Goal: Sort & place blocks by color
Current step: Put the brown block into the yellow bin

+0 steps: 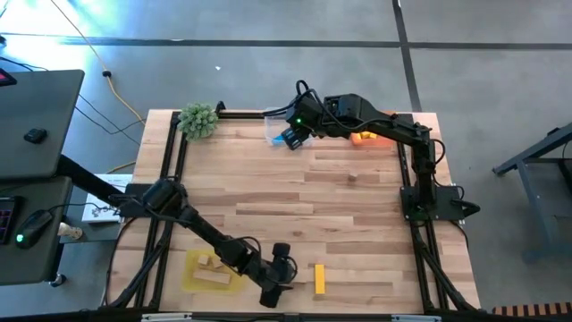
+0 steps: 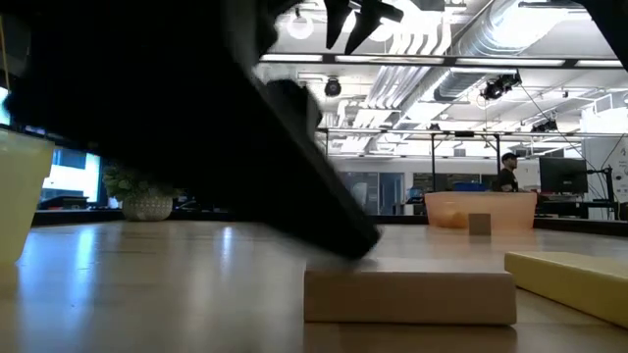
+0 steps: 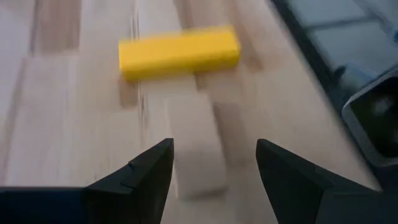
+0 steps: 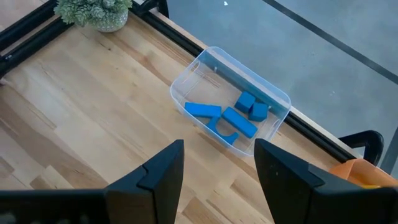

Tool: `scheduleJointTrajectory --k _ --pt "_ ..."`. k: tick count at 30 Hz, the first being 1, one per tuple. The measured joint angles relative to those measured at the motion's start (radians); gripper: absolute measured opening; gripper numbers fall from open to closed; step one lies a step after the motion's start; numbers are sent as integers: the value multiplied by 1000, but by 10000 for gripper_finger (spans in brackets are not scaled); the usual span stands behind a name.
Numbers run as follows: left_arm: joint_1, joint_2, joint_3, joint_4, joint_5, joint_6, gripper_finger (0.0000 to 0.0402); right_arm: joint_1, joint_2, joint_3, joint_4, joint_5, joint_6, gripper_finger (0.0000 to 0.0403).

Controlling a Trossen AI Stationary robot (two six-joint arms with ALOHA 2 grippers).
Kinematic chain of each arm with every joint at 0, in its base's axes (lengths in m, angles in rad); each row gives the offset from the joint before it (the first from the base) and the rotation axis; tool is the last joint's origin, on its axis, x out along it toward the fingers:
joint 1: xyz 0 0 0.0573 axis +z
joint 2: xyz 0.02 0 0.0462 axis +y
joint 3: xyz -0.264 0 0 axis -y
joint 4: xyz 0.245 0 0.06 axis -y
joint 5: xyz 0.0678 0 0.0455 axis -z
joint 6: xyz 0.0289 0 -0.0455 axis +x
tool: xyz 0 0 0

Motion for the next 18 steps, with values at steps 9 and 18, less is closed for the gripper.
scheduleJointTrajectory --k 9,18 --pt "-1 78 64 -32 -3 1 217 0 0 0 -4 0 -1 183" --pt "11 76 64 -58 4 11 161 0 0 0 -16 0 -2 183"
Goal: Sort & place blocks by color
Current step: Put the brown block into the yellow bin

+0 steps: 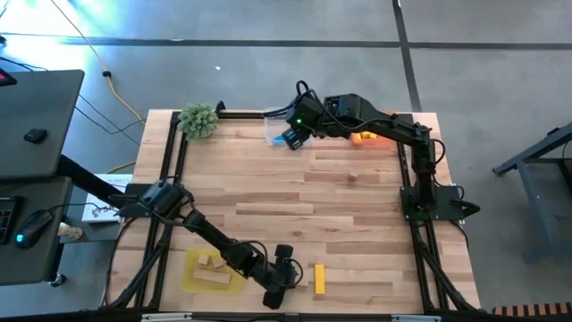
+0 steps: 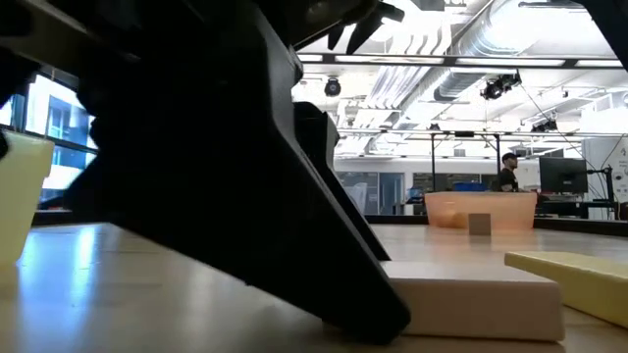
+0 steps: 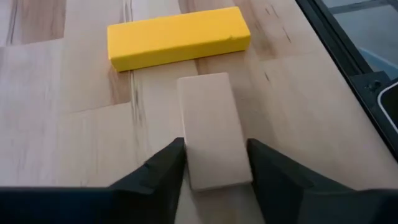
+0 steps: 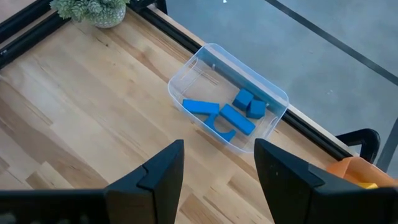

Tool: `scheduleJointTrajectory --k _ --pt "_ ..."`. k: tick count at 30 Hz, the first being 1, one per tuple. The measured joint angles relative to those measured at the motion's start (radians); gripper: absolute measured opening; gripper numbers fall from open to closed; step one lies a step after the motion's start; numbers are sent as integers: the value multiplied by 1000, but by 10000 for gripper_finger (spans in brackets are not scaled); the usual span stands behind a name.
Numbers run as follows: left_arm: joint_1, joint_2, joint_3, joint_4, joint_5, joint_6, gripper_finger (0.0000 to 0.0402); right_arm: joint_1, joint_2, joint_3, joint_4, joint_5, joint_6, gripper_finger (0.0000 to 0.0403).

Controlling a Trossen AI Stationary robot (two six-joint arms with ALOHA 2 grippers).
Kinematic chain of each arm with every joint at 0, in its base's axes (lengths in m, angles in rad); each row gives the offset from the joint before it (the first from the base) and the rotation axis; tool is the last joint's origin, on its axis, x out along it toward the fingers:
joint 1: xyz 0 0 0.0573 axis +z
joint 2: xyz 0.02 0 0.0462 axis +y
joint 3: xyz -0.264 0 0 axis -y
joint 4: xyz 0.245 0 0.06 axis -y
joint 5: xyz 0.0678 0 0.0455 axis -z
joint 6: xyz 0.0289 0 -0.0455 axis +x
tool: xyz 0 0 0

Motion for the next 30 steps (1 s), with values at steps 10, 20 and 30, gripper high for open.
scheduleJointTrajectory --k 10,20,30 --pt "42 -34 -3 -49 78 -12 104 0 0 0 -7 -3 -31 183" --pt "104 -208 -4 -326 -38 -65 104 0 0 0 -24 -15 -114 183" --pt "100 -383 -1 -610 -171 -166 104 0 0 0 -33 -13 -204 183"
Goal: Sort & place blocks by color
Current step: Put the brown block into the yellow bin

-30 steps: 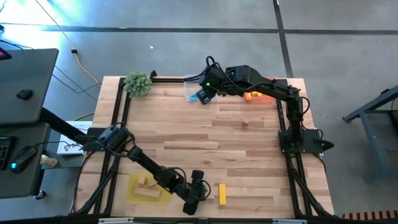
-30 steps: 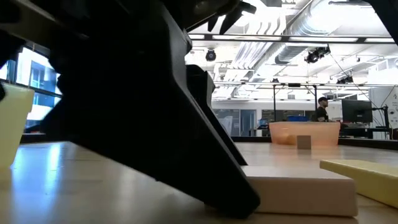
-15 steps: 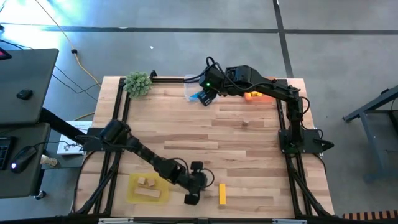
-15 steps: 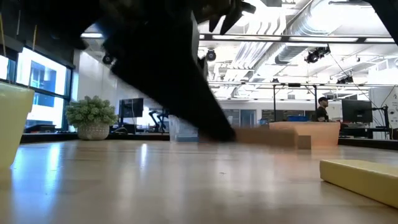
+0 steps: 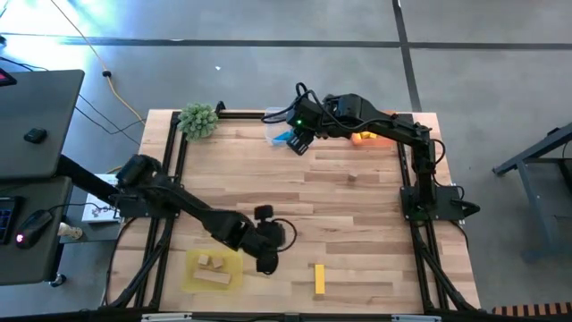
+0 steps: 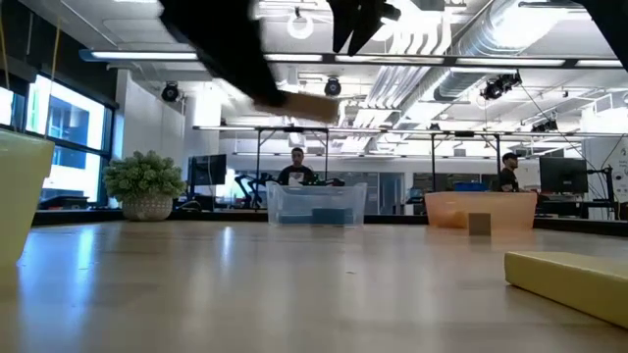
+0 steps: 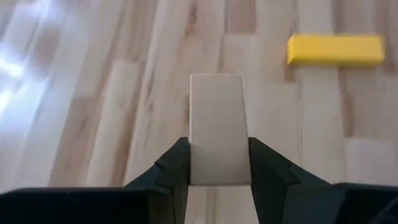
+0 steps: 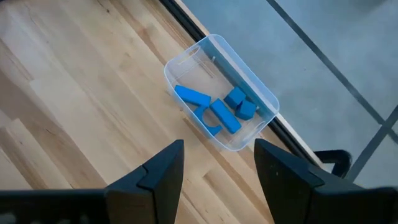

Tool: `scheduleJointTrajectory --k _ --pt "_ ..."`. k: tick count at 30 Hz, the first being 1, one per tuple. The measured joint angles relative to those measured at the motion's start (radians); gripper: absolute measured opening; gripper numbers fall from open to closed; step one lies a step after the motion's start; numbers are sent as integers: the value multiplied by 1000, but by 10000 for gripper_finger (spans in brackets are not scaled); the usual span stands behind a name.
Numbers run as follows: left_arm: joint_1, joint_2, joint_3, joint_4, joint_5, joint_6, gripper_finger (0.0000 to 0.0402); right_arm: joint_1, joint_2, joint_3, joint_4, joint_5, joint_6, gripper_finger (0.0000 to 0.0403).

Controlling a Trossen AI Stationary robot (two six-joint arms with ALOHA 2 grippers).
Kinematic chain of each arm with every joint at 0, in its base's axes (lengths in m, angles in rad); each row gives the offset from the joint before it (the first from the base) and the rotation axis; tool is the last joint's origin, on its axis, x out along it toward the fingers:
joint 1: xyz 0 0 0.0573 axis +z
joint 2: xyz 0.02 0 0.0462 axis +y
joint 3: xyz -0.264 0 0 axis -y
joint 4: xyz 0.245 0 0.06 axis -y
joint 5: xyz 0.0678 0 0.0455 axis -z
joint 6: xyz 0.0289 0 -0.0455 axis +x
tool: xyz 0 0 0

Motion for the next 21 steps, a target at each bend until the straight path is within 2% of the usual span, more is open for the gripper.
scheduleJointTrajectory --k 8,14,18,21 --pt "-64 -113 -1 -305 -88 -141 104 0 0 0 -12 2 -37 183" --pt "-147 -166 -3 -532 -106 -302 104 0 0 0 -19 3 -36 183" --pt "-215 -172 -4 -638 -103 -412 104 0 0 0 -22 2 -33 183" --pt "-250 -180 -17 -654 -89 -493 104 0 0 0 -21 -1 -31 183"
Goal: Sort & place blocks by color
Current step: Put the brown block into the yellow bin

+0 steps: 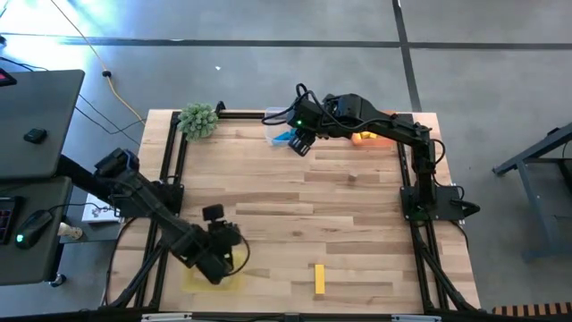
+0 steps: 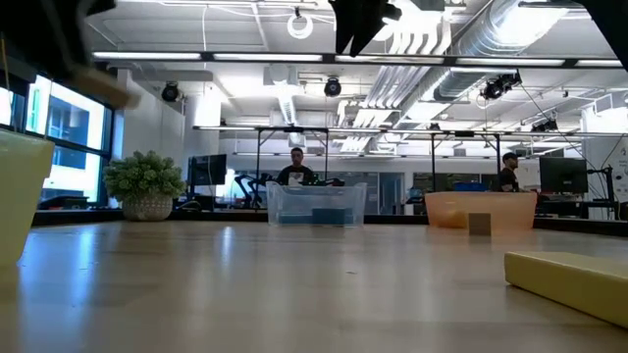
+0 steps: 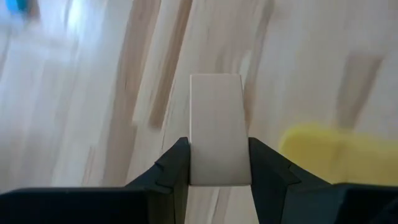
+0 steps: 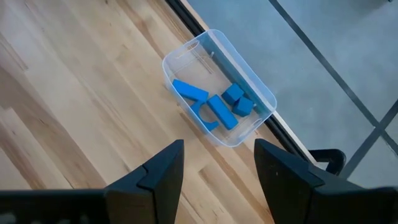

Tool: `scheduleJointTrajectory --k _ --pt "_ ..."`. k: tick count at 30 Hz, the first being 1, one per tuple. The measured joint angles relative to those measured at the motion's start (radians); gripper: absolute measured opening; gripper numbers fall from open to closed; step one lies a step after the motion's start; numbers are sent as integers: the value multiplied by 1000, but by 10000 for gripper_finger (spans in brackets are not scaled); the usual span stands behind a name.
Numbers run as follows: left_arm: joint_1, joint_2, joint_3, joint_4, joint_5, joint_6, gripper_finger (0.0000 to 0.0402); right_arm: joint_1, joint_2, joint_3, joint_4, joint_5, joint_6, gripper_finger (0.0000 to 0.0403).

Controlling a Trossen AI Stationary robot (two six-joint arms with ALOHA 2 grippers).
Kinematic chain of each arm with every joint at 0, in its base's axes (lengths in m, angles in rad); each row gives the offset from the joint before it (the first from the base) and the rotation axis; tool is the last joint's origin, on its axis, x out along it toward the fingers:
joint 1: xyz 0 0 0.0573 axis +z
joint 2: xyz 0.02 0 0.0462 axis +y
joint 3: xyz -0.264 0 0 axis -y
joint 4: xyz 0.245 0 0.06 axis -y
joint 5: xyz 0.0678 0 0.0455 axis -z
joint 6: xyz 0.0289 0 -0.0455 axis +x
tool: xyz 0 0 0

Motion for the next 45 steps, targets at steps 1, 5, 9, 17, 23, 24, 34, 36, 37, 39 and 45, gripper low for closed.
scheduleJointTrajectory --k 1,5,9,17,23,24,34,36,37,39,45 --pt "-11 -5 -18 -11 16 -25 104 0 0 0 0 0 2 183" --pt "-54 -35 -85 -5 49 -126 104 0 0 0 1 0 23 183" --pt "-109 -49 -137 -4 76 -197 104 0 0 0 1 -2 25 183" --pt "-235 -59 -183 7 110 -294 104 0 0 0 2 -2 50 183" --pt "-343 -67 -183 94 123 -341 104 0 0 0 2 -2 50 183" --pt "-357 -67 -183 122 123 -341 104 0 0 0 2 -2 50 183" --pt "-391 -67 -182 259 122 -270 116 0 0 0 2 -6 50 183" --pt "-384 -65 -182 285 123 -218 117 0 0 0 2 -29 50 183" --pt "-378 -62 -182 301 123 -193 118 0 0 0 2 -47 51 183" --pt "-364 -57 -182 312 124 -156 119 0 0 0 2 -89 51 183" --pt "-321 -56 -182 317 151 -73 121 1 0 0 -3 -197 51 183"
